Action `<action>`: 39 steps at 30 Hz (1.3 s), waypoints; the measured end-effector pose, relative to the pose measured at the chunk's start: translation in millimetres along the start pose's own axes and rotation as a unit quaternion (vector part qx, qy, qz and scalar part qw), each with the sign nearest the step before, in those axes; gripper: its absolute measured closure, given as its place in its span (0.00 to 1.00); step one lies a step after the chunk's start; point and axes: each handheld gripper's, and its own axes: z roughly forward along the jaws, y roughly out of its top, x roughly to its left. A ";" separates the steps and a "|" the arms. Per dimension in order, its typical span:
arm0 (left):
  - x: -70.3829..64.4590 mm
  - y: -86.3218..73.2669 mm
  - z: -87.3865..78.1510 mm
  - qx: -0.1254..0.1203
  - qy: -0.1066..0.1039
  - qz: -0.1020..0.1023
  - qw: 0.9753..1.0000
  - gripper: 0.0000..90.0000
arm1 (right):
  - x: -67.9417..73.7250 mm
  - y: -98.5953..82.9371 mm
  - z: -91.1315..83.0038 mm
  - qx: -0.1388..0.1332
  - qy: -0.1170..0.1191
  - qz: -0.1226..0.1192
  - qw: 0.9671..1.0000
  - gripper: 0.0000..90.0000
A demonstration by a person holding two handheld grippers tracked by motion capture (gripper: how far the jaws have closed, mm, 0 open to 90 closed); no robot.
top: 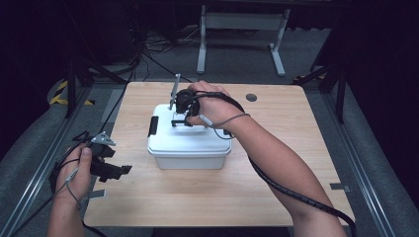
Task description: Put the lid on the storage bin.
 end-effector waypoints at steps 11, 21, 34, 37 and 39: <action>0.9 -2.1 -3.8 -0.007 -0.001 -0.004 1.000 0.19 | 2.6 -24.7 -44.5 -0.096 0.021 0.074 0.992 0.64; -0.1 6.4 1.2 -0.002 0.000 0.005 1.000 0.19 | 7.7 -76.4 -84.3 -0.126 -0.018 0.109 0.986 0.64; 2.5 6.8 2.7 -0.002 0.003 -0.001 1.000 0.18 | 8.5 -138.5 -107.4 -0.133 -0.038 0.161 0.977 0.63; 3.4 6.1 2.6 -0.003 0.006 -0.008 1.000 0.18 | 7.5 -151.3 -110.7 -0.133 -0.043 0.171 0.975 0.62; 4.0 5.7 2.7 -0.004 0.006 -0.011 1.000 0.18 | 6.8 -160.6 -112.6 -0.131 -0.047 0.182 0.974 0.60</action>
